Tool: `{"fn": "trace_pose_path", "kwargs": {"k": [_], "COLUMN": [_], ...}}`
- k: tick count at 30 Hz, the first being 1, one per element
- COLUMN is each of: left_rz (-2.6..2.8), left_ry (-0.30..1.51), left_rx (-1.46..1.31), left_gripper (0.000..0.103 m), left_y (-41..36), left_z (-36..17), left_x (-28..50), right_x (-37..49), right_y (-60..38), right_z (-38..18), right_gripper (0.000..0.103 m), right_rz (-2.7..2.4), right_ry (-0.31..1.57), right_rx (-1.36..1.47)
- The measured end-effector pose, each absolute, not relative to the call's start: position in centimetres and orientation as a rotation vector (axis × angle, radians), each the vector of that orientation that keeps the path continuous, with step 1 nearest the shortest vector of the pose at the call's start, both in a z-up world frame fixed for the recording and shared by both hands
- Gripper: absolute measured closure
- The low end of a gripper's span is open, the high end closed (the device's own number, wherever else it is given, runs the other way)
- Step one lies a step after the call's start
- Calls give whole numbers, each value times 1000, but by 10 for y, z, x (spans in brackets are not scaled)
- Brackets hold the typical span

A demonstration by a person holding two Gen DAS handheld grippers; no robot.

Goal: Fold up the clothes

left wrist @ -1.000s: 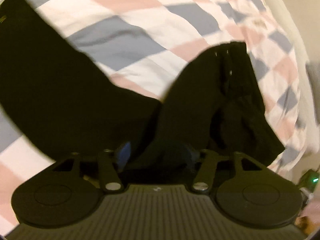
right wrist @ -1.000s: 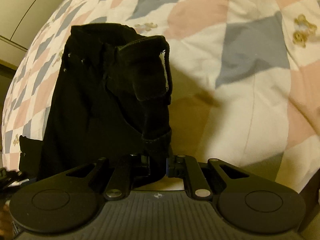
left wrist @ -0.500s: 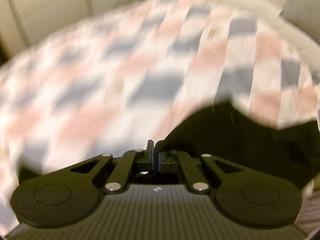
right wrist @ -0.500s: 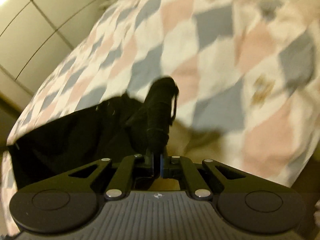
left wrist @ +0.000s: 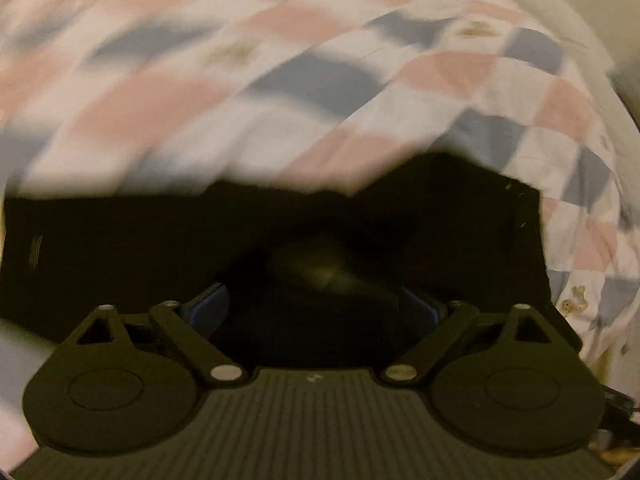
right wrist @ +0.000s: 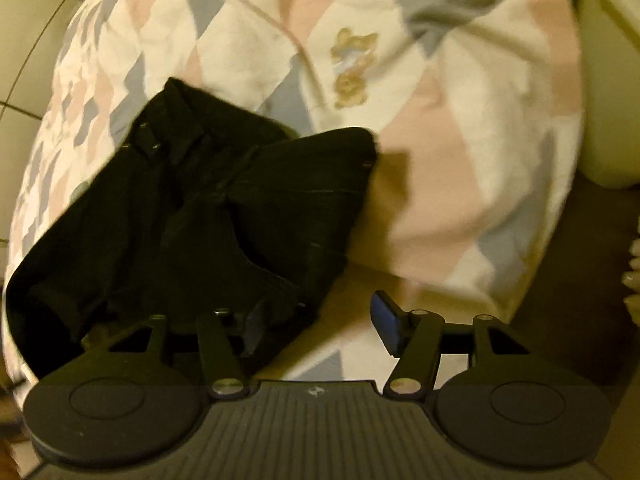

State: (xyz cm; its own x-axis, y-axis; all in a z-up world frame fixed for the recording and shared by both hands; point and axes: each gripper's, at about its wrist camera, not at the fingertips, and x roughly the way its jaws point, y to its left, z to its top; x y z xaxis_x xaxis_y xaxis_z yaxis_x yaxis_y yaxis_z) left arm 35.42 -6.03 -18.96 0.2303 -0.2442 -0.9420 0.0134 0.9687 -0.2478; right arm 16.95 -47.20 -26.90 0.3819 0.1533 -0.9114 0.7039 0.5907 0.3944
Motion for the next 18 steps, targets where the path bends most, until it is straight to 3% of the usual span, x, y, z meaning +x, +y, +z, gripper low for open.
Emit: {"fn": "trace_pose_path", "kwargs": {"k": [10, 18], "left_rz": [358, 564], "left_ry": [1338, 1330], "left_rx": [-646, -763], "left_gripper": [16, 17], "left_y": [72, 110], "left_z": [-249, -308], "left_x": [276, 309], "right_x": [198, 185], "right_y": [-474, -488], "right_z": [-280, -302], "right_gripper": [34, 33], "right_rz": [-427, -544], "right_ry": [1204, 1200], "right_rx": [945, 1038]}}
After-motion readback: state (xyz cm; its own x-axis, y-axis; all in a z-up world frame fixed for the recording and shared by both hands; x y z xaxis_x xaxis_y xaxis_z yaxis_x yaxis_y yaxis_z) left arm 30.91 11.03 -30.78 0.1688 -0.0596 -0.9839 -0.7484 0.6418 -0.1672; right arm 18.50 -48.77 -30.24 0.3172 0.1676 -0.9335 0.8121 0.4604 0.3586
